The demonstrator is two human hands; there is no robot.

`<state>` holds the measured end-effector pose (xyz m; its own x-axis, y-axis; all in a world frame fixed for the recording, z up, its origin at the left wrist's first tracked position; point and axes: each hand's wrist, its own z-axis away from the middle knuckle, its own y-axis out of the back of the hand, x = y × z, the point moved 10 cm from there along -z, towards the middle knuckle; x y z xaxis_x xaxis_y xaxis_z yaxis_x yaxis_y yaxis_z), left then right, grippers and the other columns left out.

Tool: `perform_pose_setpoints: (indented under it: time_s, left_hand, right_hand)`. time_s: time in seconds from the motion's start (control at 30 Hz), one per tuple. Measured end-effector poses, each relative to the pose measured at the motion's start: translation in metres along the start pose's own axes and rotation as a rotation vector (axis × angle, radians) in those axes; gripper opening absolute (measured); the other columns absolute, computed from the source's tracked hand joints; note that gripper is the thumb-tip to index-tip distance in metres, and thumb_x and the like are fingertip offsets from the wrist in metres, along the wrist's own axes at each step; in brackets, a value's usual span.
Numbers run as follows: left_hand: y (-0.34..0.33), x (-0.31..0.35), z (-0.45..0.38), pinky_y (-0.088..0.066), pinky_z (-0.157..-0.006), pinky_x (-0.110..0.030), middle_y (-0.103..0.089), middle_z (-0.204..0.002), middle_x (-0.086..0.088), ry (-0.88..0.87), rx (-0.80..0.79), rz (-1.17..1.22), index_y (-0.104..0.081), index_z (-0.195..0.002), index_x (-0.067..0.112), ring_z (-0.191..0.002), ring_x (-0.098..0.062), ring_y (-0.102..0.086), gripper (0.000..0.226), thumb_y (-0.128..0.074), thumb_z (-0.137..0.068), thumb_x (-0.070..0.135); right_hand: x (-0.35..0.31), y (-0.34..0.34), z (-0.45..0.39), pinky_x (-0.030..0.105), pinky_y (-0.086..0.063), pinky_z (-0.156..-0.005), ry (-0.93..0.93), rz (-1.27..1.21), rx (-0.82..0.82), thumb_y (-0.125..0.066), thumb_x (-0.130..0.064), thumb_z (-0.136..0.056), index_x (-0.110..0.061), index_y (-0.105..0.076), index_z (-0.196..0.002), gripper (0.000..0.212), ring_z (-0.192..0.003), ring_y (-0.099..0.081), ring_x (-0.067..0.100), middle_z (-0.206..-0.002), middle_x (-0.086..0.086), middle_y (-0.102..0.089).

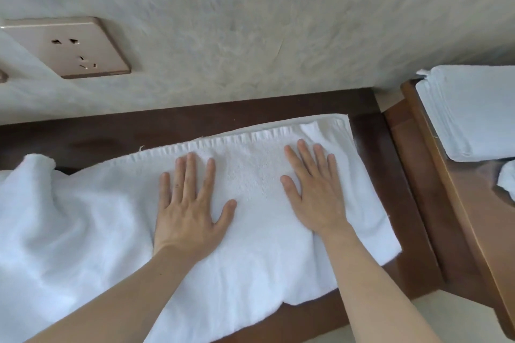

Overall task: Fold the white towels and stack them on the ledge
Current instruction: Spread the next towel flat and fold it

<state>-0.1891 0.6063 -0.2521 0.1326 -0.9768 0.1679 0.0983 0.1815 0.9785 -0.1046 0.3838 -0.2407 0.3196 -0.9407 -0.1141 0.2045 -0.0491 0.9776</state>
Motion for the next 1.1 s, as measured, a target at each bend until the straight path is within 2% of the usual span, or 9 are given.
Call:
perform_pose_setpoints:
  time_s: [0.13,0.4,0.5,0.6,0.7,0.8,0.9,1.0,1.1]
  left_hand:
    - [0.003,0.002,0.001,-0.007,-0.123,-0.054,0.002,-0.167,-0.013,0.004,-0.007,-0.020,0.002,-0.159,0.035,-0.154,-0.027,0.008,0.077,-0.018,-0.095,0.072]
    - [0.005,0.000,0.001,-0.007,-0.123,-0.053,0.006,-0.167,-0.011,0.021,0.005,-0.009,0.006,-0.158,0.038,-0.154,-0.025,0.010,0.076,-0.015,-0.094,0.072]
    - [0.003,-0.002,0.002,-0.008,-0.123,-0.053,0.002,-0.168,-0.011,0.022,0.026,-0.012,0.002,-0.159,0.037,-0.154,-0.025,0.007,0.076,-0.017,-0.093,0.071]
    - [0.001,-0.001,0.001,-0.007,-0.123,-0.052,0.002,-0.168,-0.012,0.015,0.018,-0.008,0.002,-0.159,0.037,-0.154,-0.025,0.007,0.076,-0.018,-0.094,0.071]
    - [0.001,0.000,0.004,-0.006,-0.123,-0.054,0.005,-0.167,-0.011,0.018,-0.019,-0.028,0.006,-0.158,0.037,-0.154,-0.026,0.010,0.075,-0.015,-0.094,0.070]
    - [0.002,0.005,0.003,0.001,-0.119,-0.063,0.012,-0.167,-0.002,0.072,-0.078,-0.036,0.011,-0.157,0.039,-0.152,-0.031,0.016,0.068,-0.007,-0.096,0.064]
    - [0.004,0.051,-0.011,0.010,-0.115,-0.067,0.023,-0.164,0.006,0.058,-0.066,0.082,0.017,-0.155,0.040,-0.148,-0.034,0.027,0.064,-0.003,-0.097,0.060]
    - [0.002,0.121,-0.024,0.006,-0.120,-0.057,0.023,-0.165,0.002,-0.116,-0.029,0.133,0.006,-0.159,0.033,-0.150,-0.026,0.024,0.064,-0.011,-0.102,0.055]
    - [-0.014,0.135,-0.032,0.006,-0.121,-0.057,0.028,-0.163,0.002,-0.085,-0.052,0.063,0.016,-0.157,0.030,-0.149,-0.023,0.029,0.066,-0.008,-0.100,0.055]
  right_hand:
    - [0.024,0.006,-0.004,0.042,0.001,-0.125,-0.026,-0.004,0.039,-0.009,-0.056,-0.103,-0.033,-0.002,-0.160,0.062,-0.153,0.015,0.015,-0.168,-0.004,0.008]
    - [0.035,0.008,-0.008,0.039,0.005,-0.125,-0.095,-0.032,0.059,-0.014,-0.060,-0.102,-0.037,0.003,-0.159,0.063,-0.152,0.019,0.015,-0.168,-0.005,0.012]
    - [0.047,0.013,-0.015,0.044,0.003,-0.125,-0.138,0.021,0.094,-0.009,-0.062,-0.102,-0.036,0.002,-0.159,0.065,-0.153,0.015,0.017,-0.168,-0.003,0.009]
    - [0.063,0.016,-0.021,0.052,-0.003,-0.124,-0.220,0.018,0.106,-0.004,-0.064,-0.100,-0.036,0.000,-0.159,0.066,-0.154,0.011,0.026,-0.168,-0.010,0.004]
    - [0.061,0.017,-0.021,0.053,-0.007,-0.124,-0.233,0.022,0.147,-0.007,-0.061,-0.102,-0.033,-0.003,-0.160,0.065,-0.154,0.007,0.028,-0.168,-0.009,-0.001]
    - [0.058,0.021,-0.019,0.053,-0.010,-0.124,-0.206,0.015,0.181,-0.013,-0.055,-0.103,-0.029,-0.010,-0.160,0.063,-0.155,0.002,0.027,-0.168,-0.006,-0.008]
    - [0.058,0.022,-0.020,0.052,-0.012,-0.124,-0.197,0.007,0.202,-0.016,-0.051,-0.103,-0.026,-0.017,-0.160,0.062,-0.155,-0.003,0.028,-0.167,-0.004,-0.014]
    - [0.058,0.026,-0.017,0.052,-0.014,-0.123,-0.193,-0.008,0.259,-0.023,-0.048,-0.102,-0.022,-0.027,-0.158,0.061,-0.154,-0.008,0.027,-0.167,0.001,-0.018]
    - [0.059,0.033,-0.014,0.048,-0.020,-0.122,-0.200,-0.022,0.328,-0.031,-0.043,-0.102,-0.017,-0.041,-0.151,0.056,-0.149,-0.025,0.029,-0.166,0.008,-0.019]
